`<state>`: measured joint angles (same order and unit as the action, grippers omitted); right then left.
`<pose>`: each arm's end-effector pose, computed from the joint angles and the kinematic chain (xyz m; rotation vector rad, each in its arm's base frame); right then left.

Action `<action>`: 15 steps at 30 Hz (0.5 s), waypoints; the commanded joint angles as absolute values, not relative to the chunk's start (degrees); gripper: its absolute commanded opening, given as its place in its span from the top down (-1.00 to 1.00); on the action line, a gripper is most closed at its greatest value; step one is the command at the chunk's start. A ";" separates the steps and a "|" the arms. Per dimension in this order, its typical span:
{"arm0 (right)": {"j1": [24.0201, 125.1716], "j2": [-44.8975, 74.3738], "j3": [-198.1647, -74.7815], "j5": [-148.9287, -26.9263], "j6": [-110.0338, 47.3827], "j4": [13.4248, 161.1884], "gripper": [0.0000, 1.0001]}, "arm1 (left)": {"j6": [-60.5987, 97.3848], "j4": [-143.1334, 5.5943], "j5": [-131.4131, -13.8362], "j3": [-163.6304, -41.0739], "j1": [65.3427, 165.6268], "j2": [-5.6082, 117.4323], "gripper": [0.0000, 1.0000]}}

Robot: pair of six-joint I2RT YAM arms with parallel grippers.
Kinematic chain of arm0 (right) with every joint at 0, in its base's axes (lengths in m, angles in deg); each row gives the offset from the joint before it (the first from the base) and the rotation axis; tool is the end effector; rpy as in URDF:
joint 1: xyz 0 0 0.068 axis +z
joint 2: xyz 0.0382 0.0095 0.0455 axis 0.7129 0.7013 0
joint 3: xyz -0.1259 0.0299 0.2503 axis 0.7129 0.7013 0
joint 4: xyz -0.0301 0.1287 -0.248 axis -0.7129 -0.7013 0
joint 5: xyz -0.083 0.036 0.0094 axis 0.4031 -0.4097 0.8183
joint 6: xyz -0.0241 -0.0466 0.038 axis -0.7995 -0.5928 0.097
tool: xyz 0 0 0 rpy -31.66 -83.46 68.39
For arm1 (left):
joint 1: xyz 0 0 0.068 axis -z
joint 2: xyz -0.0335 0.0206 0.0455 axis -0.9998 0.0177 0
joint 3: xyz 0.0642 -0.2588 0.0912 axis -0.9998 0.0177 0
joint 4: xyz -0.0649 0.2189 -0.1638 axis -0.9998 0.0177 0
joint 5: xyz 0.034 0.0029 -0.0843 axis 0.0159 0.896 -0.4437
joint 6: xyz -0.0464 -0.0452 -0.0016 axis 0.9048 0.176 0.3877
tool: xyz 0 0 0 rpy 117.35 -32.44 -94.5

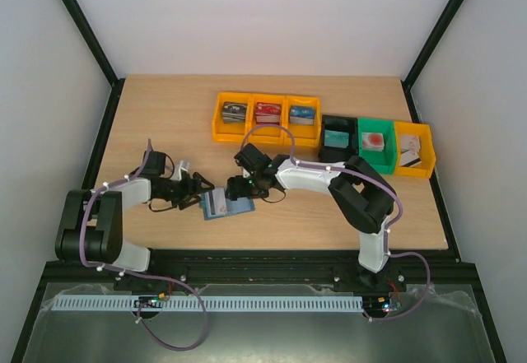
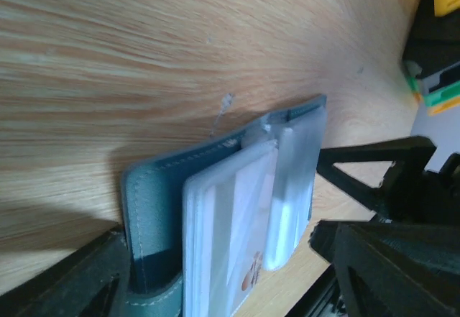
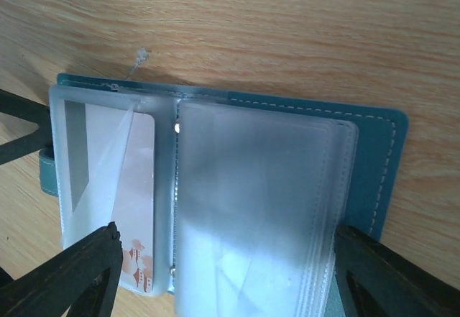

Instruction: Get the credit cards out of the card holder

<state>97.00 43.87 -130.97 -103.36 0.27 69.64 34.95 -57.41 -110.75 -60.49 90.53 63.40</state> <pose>0.2457 0.3409 0.1420 -0.4920 2.8276 0.9878 0.2456 -0.0433 0.1141 -0.3270 2.6024 -1.2476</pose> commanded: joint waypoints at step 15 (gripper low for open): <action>97.54 46.56 -131.43 -103.68 1.85 71.97 -0.12 | 35.99 -62.73 -115.51 -59.09 95.48 68.85 0.32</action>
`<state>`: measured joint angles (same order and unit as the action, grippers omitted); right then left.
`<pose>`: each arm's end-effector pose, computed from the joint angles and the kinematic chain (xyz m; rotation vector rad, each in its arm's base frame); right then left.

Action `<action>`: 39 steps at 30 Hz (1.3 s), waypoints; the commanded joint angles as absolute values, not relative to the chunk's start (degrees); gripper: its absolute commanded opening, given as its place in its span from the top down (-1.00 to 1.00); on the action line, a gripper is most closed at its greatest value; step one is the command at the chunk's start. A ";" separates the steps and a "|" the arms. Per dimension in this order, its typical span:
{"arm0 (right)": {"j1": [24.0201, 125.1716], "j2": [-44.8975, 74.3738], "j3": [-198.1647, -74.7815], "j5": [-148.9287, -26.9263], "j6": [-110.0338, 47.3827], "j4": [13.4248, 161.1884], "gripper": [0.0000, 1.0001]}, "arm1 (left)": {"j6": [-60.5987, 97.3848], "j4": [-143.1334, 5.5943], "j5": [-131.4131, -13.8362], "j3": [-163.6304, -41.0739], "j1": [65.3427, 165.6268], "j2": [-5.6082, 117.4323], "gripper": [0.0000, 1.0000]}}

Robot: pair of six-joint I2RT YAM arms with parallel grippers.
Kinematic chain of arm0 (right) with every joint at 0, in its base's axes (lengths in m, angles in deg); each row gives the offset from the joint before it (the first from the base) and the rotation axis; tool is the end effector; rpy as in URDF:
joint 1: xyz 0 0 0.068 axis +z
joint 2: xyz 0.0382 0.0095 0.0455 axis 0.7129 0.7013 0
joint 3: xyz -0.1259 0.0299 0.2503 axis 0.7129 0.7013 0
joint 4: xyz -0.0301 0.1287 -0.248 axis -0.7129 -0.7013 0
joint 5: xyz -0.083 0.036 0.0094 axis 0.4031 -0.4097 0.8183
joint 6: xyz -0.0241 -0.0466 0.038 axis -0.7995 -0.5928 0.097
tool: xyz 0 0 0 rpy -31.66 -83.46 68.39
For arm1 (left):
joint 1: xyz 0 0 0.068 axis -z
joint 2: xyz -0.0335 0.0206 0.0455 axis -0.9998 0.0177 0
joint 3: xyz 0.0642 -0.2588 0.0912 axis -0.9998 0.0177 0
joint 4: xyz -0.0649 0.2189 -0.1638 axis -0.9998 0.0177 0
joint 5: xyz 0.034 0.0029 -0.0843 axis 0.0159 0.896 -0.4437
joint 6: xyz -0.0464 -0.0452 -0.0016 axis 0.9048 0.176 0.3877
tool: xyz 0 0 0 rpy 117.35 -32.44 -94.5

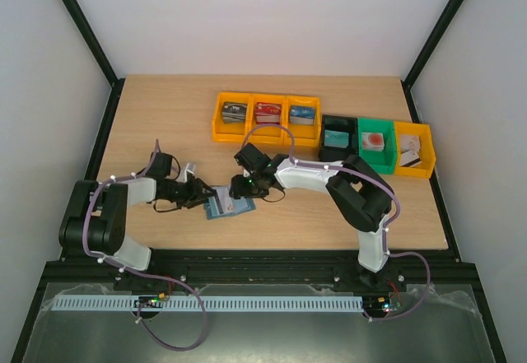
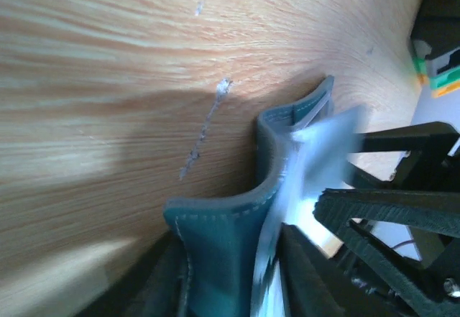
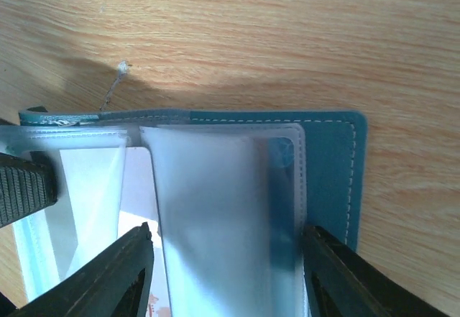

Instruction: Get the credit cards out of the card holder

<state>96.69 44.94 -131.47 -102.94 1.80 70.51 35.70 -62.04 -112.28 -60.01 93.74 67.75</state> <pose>0.2504 0.3426 0.1380 -0.4448 2.8336 0.9870 0.2472 -0.0583 0.0995 -0.2648 2.6283 -1.3059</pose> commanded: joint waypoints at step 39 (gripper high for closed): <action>86.79 9.42 -126.20 -134.30 -14.41 97.57 -0.04 | -4.80 -14.45 -137.29 -116.50 96.42 54.40 0.96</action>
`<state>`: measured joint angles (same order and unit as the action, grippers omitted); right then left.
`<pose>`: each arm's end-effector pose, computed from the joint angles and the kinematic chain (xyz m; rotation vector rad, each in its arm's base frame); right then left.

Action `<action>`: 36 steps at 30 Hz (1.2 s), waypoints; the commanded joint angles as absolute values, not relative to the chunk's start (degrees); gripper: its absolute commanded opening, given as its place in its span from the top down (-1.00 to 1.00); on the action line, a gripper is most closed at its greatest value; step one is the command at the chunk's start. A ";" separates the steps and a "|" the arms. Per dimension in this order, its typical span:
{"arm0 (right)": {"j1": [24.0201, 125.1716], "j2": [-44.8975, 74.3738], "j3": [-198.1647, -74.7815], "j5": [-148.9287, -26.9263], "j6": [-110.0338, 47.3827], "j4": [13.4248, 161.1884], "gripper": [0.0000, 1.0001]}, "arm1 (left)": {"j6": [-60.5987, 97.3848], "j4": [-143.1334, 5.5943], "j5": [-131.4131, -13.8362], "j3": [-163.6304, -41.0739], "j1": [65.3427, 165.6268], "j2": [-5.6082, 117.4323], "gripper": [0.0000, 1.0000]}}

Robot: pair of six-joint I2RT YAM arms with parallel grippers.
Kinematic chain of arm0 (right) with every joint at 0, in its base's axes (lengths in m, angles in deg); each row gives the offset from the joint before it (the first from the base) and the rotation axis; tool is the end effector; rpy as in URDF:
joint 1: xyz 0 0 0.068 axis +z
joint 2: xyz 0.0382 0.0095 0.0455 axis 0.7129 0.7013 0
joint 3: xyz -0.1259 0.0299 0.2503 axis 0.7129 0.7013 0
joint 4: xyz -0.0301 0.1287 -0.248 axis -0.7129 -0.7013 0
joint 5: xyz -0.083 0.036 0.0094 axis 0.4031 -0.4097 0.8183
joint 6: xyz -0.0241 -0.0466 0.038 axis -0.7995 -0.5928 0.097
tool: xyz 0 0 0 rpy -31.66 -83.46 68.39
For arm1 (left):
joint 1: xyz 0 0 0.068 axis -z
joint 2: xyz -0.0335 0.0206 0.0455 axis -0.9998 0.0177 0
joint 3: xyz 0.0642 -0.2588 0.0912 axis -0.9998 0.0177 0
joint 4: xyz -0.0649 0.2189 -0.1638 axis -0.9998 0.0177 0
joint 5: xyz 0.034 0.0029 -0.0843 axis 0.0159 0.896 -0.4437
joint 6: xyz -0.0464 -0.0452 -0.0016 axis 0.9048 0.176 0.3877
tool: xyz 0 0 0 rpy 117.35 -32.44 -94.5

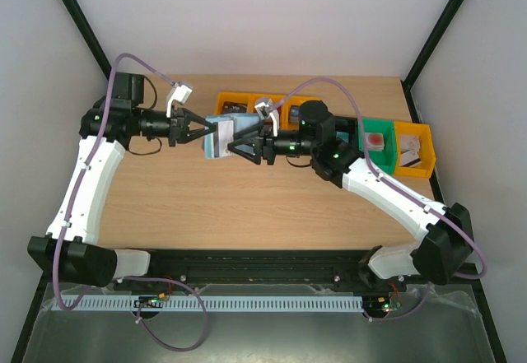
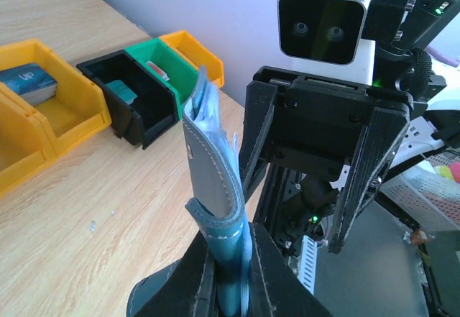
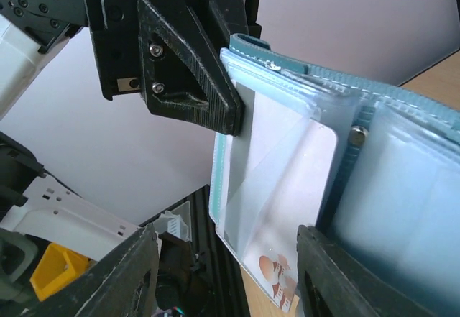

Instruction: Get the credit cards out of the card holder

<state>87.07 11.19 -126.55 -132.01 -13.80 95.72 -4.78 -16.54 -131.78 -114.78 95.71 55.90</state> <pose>0.2269 0.2545 0.3772 -1.0218 1.5764 1.5649 0.2671 -0.0786 0.4185 0.8943 1.8256 -1.2584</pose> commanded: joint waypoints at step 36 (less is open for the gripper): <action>85.35 11.22 -124.96 -140.93 -7.75 107.21 0.97 | -0.32 -20.73 -140.96 -109.92 98.19 53.08 0.61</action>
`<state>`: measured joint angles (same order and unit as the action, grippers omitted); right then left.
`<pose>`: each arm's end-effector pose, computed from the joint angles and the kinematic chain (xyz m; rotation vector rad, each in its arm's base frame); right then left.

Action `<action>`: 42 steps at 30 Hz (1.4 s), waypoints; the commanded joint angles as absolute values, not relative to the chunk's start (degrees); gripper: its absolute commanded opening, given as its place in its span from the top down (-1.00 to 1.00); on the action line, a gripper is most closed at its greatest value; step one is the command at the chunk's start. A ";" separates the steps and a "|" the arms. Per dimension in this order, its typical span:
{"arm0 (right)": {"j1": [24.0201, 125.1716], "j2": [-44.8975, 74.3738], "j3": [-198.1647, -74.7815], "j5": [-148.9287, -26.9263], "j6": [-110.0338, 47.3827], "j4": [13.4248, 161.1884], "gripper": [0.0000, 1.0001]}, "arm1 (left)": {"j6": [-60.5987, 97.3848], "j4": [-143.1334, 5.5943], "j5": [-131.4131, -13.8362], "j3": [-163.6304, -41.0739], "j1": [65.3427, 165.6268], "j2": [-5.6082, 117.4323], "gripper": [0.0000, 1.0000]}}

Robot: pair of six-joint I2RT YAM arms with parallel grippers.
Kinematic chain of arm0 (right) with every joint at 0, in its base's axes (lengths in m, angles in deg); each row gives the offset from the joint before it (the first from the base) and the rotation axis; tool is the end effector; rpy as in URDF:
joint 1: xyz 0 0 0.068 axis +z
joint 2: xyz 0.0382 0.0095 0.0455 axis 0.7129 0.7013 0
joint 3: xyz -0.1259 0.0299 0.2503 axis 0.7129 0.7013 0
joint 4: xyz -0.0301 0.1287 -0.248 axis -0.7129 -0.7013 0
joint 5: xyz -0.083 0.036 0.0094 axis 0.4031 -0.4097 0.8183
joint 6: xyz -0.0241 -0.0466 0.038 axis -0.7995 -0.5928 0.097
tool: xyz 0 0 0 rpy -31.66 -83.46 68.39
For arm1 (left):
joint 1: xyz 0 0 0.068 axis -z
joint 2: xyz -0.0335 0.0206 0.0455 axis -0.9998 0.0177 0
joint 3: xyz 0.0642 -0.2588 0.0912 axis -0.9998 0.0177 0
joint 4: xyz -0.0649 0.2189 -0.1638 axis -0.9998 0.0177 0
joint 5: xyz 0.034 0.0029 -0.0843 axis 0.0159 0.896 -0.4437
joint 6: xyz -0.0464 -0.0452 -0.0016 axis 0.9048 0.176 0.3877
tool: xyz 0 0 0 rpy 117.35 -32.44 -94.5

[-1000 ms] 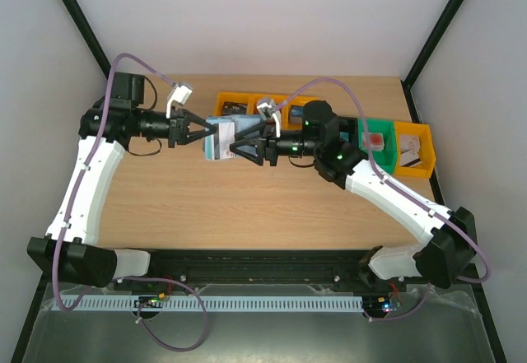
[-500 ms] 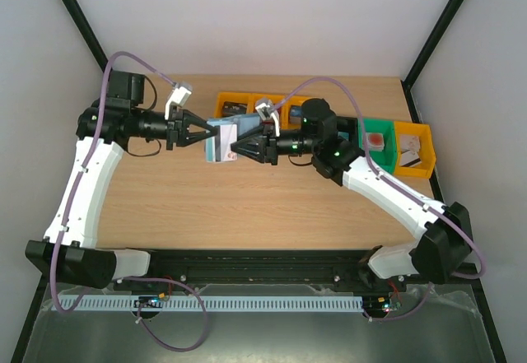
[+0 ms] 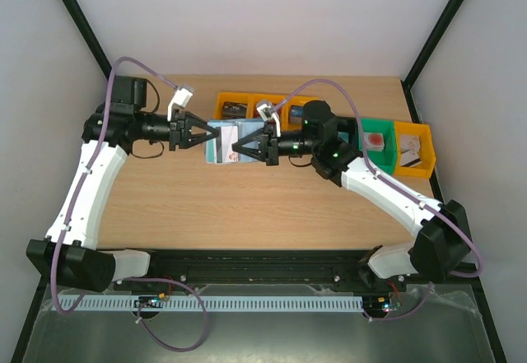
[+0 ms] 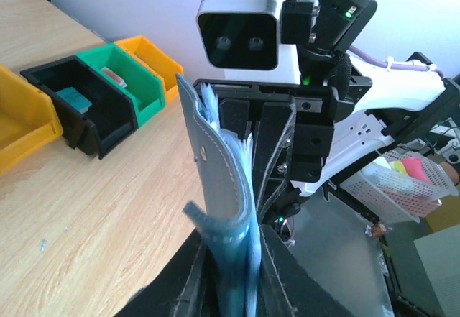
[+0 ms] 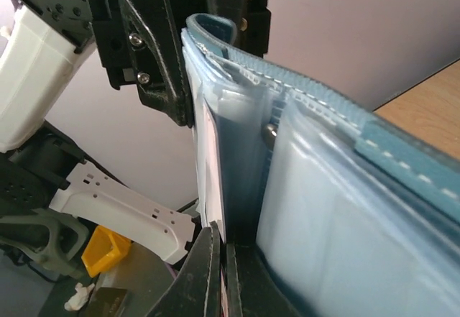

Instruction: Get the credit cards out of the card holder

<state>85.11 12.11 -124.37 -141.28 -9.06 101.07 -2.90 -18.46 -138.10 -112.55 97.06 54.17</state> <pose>0.2307 0.2485 0.3677 -1.0905 1.5567 1.7058 0.2554 -0.0853 0.4192 0.9452 1.7502 -1.3935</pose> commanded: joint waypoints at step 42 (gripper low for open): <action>80.16 7.70 -127.91 -138.59 -16.44 91.43 0.97 | -2.56 -18.69 -137.76 -107.41 98.35 51.87 0.96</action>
